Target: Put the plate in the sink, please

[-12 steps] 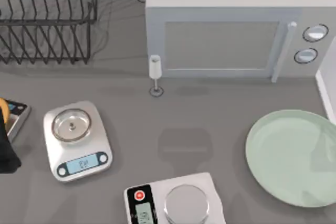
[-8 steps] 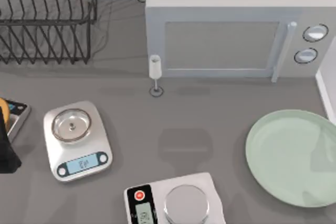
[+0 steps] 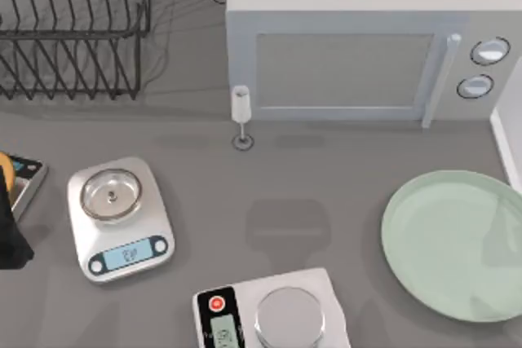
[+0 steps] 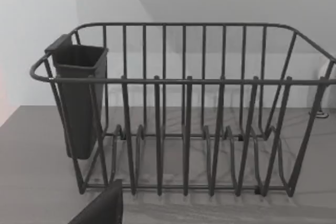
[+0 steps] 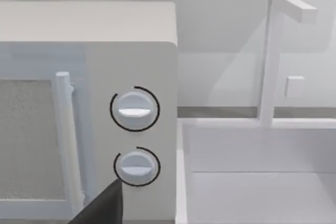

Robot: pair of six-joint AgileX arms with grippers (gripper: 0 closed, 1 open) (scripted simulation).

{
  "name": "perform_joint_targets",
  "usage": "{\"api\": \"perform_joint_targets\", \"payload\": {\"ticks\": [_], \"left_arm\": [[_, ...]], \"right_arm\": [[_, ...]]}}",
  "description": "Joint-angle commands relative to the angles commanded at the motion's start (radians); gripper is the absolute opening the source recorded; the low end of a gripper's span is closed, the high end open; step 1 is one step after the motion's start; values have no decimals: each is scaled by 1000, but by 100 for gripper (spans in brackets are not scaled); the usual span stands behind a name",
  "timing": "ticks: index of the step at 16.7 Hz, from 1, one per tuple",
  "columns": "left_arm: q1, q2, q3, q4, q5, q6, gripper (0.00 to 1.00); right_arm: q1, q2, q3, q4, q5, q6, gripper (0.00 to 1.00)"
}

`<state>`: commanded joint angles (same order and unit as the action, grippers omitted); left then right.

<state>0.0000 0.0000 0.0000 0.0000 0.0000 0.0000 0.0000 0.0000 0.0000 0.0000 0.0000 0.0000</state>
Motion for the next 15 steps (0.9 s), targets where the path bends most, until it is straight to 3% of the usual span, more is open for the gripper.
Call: {"api": "perform_joint_targets", "payload": {"ticks": [15], "left_arm": [[0,0,0,0,0,0,100]], "right_arm": [[25,63,60,-48,0,26,100]]}}
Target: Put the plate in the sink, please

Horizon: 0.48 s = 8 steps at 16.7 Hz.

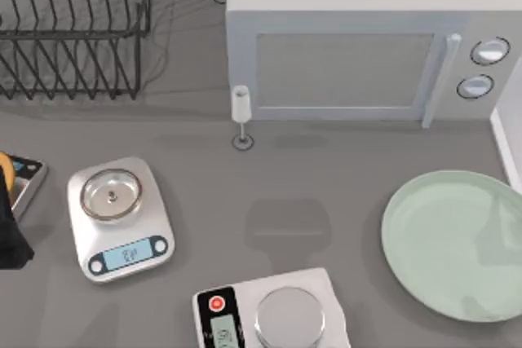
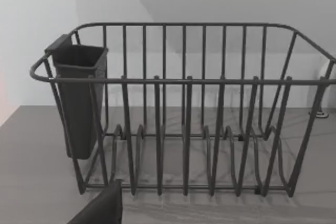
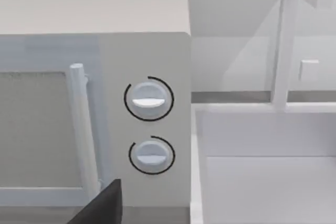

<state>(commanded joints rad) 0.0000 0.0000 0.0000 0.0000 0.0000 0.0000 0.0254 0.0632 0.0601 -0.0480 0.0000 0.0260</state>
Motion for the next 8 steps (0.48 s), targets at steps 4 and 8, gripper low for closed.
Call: {"api": "perform_joint_targets", "payload": {"ticks": [4,8], "left_arm": [[0,0,0,0,0,0,100],[0,0,0,0,0,0,100]], "right_arm": [[81,232,192,-153,0,83,100],[194,595,460,-366,0,199,100]]}}
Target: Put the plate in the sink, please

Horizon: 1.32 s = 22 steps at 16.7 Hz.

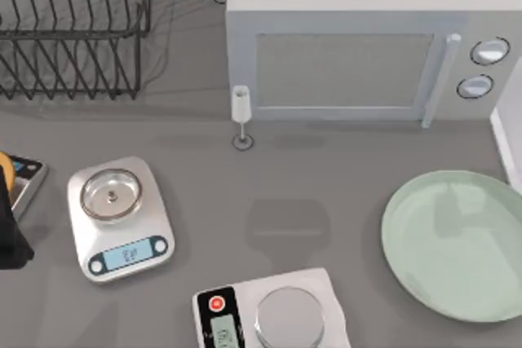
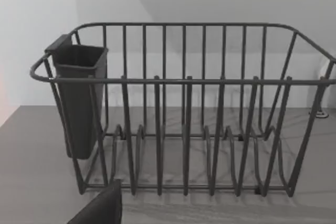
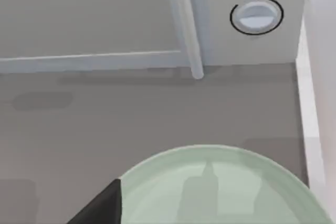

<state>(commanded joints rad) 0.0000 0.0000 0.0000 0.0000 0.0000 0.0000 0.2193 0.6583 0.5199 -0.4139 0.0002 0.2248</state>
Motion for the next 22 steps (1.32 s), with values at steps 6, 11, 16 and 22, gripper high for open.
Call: {"api": "perform_joint_targets", "payload": {"ticks": [6,11,16,22], "left_arm": [[0,0,0,0,0,0,100],[0,0,0,0,0,0,100],[0,0,0,0,0,0,100],[0,0,0,0,0,0,100]], "right_arm": [[182,616,432,-344,0,187,100],[301,1022,715,-567,0,308,100],[353,1189,839,-667,0,362,100],[349,1190,835,-663,0,362,100]]}}
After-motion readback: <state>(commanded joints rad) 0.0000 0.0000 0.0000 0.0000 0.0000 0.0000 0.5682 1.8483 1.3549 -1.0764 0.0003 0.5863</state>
